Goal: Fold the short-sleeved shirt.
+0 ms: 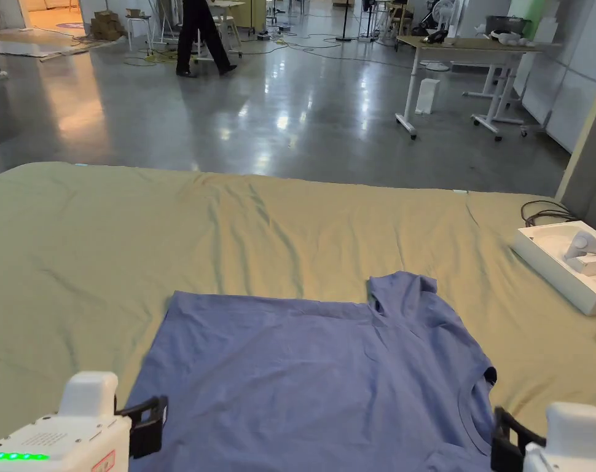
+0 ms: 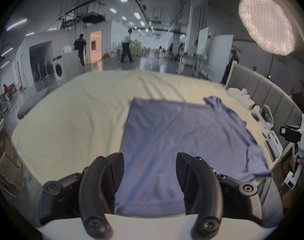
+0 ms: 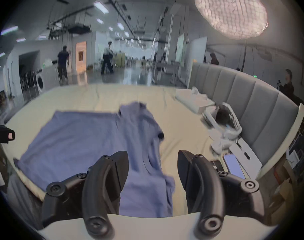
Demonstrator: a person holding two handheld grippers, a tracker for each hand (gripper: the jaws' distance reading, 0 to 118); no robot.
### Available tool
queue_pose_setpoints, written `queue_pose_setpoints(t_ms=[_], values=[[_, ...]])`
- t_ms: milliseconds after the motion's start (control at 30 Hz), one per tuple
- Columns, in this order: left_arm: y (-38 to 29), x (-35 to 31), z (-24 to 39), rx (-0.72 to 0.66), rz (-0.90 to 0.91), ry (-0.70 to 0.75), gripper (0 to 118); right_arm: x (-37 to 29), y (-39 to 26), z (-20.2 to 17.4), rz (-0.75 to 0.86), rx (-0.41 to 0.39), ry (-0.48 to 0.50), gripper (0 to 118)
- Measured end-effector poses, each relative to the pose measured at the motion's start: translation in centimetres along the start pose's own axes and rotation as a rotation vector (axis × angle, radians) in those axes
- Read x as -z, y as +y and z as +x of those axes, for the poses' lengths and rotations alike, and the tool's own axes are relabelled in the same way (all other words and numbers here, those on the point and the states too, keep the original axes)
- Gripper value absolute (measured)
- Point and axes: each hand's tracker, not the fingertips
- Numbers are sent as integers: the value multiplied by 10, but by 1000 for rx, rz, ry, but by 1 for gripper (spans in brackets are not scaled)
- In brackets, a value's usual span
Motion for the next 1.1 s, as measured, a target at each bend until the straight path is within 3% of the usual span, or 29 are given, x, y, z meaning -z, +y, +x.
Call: queue_pose_setpoints(t_ms=[200,267,300,333,367,800,967,1100], values=[[38,-9,46,65,225,36,53,4,32,-26,182,18,-4,53],[45,-10,56,77,250,32,47,5,36,-31,214,23,-7,23],[48,-10,59,77,254,16,34,7,38,-34,211,25,-11,13],[52,-8,63,78,250,20,13,7,40,-34,224,36,-8,7],[52,-6,66,83,251,30,3,7,40,-34,234,46,-2,2],[56,-15,22,43,211,63,0,18,52,-39,243,19,45,0],[52,-21,-17,10,40,23,0,28,51,-51,204,-20,83,0],[32,-13,-45,45,-172,74,0,36,44,-60,141,-29,138,0]])
